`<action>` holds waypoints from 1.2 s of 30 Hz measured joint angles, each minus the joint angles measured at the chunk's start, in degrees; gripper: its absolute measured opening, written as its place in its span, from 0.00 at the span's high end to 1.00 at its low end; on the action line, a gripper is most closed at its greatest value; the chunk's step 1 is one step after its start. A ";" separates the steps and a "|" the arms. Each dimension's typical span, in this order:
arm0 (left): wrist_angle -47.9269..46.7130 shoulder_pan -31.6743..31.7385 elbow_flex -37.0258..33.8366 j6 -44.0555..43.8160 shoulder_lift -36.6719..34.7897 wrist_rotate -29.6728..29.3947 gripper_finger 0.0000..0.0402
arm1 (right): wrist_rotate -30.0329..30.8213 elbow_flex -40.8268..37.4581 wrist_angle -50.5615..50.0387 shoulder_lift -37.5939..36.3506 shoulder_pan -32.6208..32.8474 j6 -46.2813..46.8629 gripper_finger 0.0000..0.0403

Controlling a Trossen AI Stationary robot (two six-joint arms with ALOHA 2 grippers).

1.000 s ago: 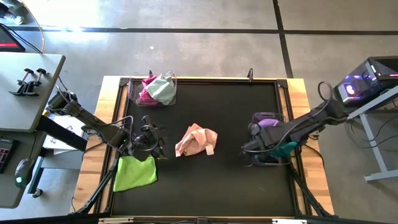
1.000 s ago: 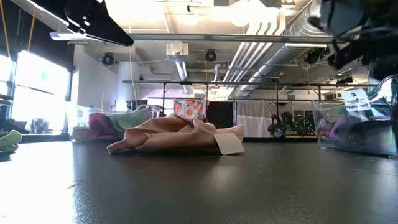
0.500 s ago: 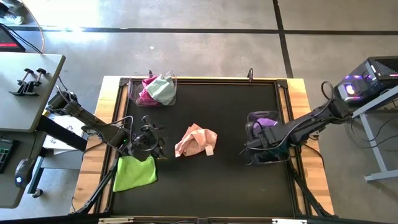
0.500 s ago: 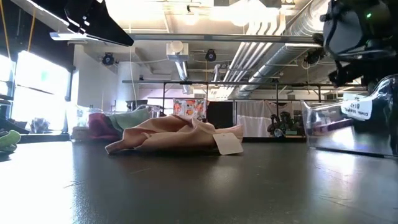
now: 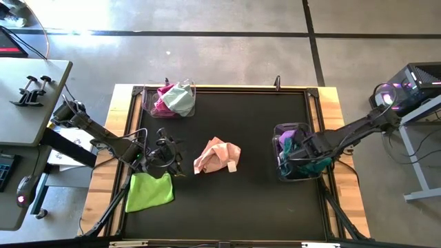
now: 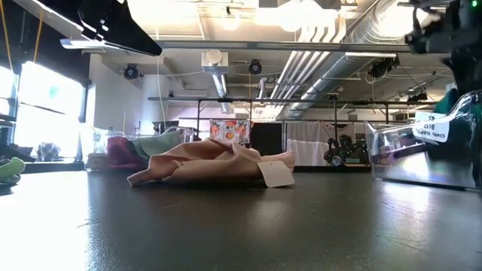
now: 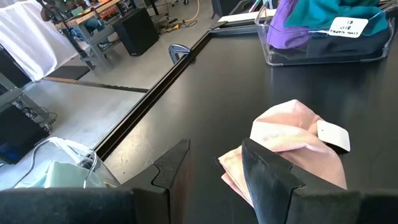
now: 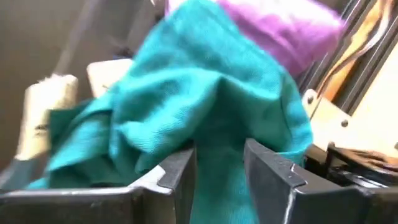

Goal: Sort towels by color in basket
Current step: Put the dark green towel into the bottom transparent bin, then adjust the bottom transparent bin

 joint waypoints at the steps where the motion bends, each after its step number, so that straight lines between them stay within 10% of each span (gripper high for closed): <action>1: -0.01 0.00 0.00 -0.01 0.00 0.00 0.67 | 1.32 1.09 -0.22 -0.01 0.25 0.06 0.68; 20: -0.03 0.02 -0.02 0.03 0.00 0.00 0.67 | 8.12 1.81 33.28 4.99 -17.78 -41.18 0.68; 36: -0.10 0.02 -0.04 0.01 0.00 0.00 0.67 | 7.04 1.78 25.36 14.88 -24.52 -44.09 0.68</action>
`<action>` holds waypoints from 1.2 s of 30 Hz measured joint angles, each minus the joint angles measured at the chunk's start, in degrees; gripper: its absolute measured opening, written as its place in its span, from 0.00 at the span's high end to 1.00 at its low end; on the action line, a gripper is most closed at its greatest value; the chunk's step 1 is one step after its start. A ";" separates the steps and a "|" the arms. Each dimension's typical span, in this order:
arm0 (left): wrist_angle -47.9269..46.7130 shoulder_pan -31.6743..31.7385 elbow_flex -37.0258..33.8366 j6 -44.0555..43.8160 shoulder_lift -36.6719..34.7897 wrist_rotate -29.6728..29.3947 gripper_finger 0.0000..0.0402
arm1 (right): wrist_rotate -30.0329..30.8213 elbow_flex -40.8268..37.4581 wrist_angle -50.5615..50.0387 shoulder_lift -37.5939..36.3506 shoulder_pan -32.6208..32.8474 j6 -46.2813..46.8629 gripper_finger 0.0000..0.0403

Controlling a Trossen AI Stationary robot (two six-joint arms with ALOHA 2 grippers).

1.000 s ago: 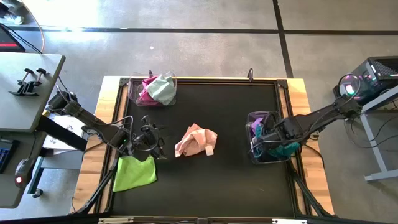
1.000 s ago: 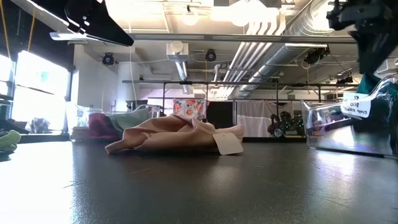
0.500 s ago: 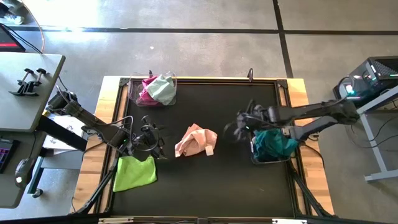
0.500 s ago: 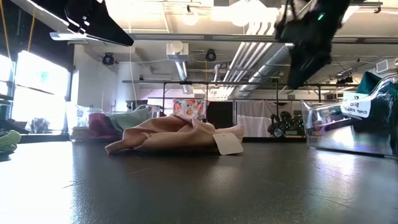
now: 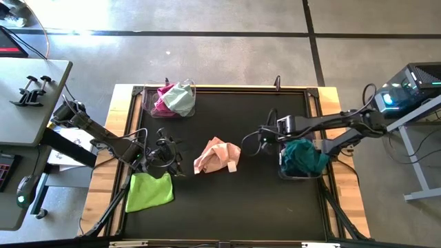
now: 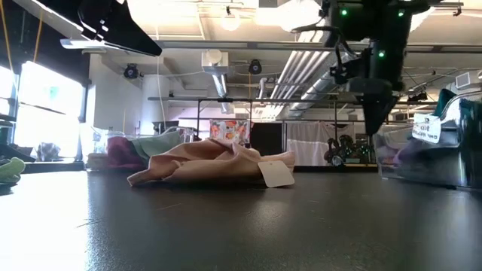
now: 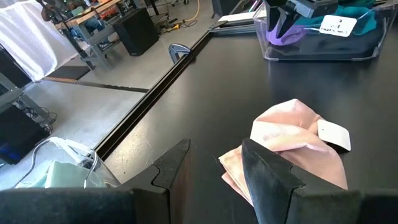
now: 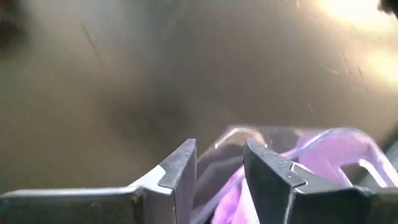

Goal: Sort towels by color in basket
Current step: Adjust the bottom transparent bin, then put the light orange towel into the top transparent bin

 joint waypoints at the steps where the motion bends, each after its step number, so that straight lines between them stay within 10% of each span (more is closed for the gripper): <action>1: 0.00 0.00 0.00 0.00 0.00 0.00 0.67 | 0.17 0.00 -1.17 -0.01 0.41 0.20 0.68; 23: 0.02 -0.02 0.00 -0.01 0.00 0.00 0.67 | -6.13 0.07 -9.96 -1.08 14.32 -0.65 0.68; 36: 0.45 -0.02 0.00 -0.11 0.00 0.30 0.67 | 12.38 -0.28 3.23 -16.59 24.27 -0.10 0.68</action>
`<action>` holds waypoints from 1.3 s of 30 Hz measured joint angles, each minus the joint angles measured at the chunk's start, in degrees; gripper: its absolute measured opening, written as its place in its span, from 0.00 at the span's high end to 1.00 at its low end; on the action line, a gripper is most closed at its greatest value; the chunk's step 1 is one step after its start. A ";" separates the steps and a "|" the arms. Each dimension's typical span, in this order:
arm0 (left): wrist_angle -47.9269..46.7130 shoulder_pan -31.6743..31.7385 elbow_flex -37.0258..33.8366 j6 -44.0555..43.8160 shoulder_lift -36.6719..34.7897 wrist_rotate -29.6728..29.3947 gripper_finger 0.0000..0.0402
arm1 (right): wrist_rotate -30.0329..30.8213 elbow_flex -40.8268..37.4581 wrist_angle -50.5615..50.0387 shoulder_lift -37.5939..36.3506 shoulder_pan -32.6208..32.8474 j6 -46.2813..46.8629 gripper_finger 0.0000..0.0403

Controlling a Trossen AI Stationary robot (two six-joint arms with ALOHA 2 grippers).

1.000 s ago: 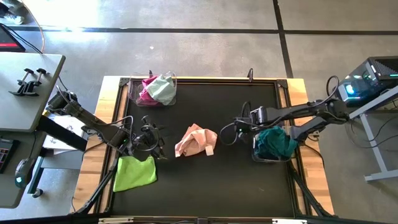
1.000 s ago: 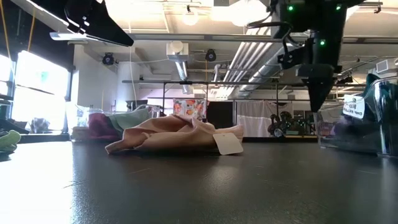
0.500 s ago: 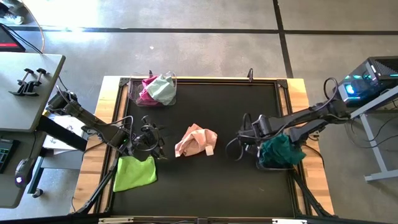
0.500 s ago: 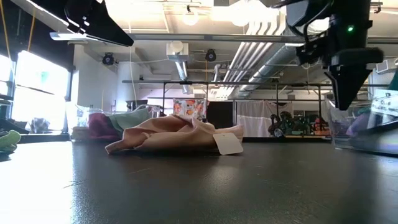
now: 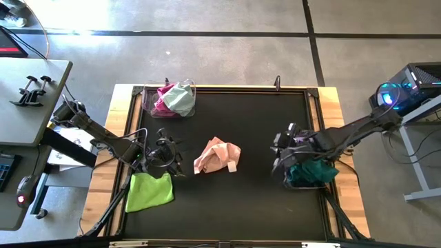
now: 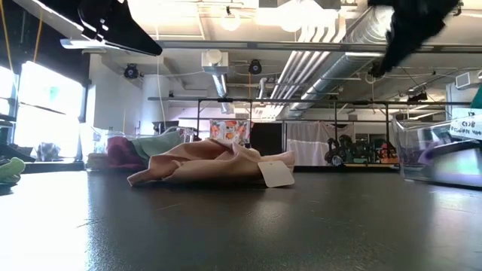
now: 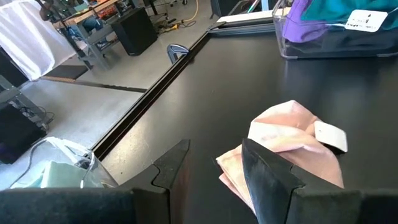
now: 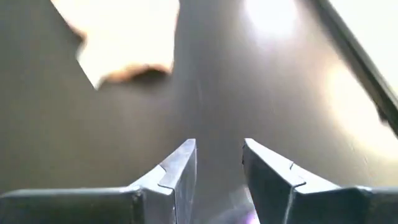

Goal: Sort towels by color in basket
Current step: Put the light orange towel into the top transparent bin

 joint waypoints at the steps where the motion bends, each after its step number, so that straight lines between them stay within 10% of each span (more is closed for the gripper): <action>1: 0.25 0.02 0.00 -0.02 0.00 0.26 0.67 | 1.66 -0.47 3.74 -0.85 0.77 -1.55 0.68; 10: 3.22 0.04 0.00 0.26 0.39 5.36 0.67 | 3.09 -16.24 51.46 -1.93 3.47 -25.34 0.68; 19: 17.21 3.68 0.00 10.57 8.29 10.96 0.67 | -6.44 -34.83 90.27 -1.93 -1.38 -26.72 0.59; 39: 42.02 18.71 0.00 19.28 31.38 40.92 0.28 | -8.74 -36.90 96.43 -1.95 -1.98 -25.26 0.45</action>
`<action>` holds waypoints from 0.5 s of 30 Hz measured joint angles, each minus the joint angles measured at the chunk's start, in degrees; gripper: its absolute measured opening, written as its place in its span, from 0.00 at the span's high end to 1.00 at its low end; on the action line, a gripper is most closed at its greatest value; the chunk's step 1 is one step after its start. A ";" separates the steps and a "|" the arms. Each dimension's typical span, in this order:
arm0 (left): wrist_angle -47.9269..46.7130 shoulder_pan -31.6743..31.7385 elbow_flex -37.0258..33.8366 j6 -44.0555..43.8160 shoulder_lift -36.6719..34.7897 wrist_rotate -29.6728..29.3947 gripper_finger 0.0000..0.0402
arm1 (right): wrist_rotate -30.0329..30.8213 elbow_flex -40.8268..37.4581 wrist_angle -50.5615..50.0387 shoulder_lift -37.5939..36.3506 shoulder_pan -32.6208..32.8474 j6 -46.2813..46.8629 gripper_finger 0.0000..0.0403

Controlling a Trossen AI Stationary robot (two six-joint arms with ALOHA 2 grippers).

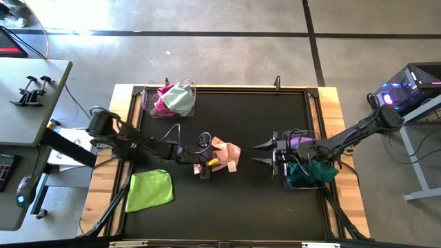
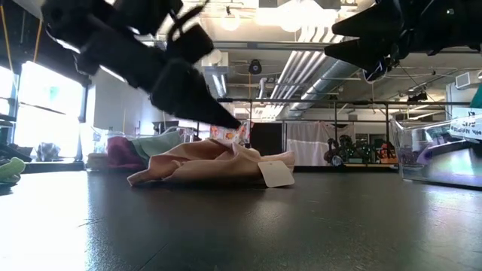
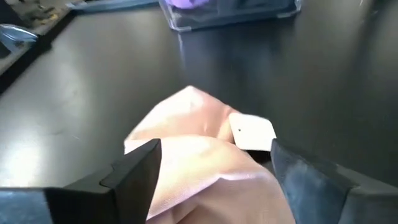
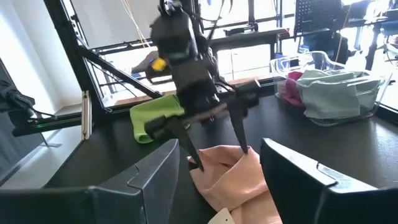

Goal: Sort towels by color in basket
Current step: Put the light orange towel into the top transparent bin

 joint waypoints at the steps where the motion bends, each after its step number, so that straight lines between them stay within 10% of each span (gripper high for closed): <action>1: 1.24 0.42 0.00 0.06 1.34 0.60 0.26 | 0.00 0.00 -0.01 0.00 0.00 0.02 0.45; 15: 3.04 3.82 0.21 -6.28 12.12 3.26 0.30 | 0.04 0.00 -0.09 0.00 0.00 1.51 0.45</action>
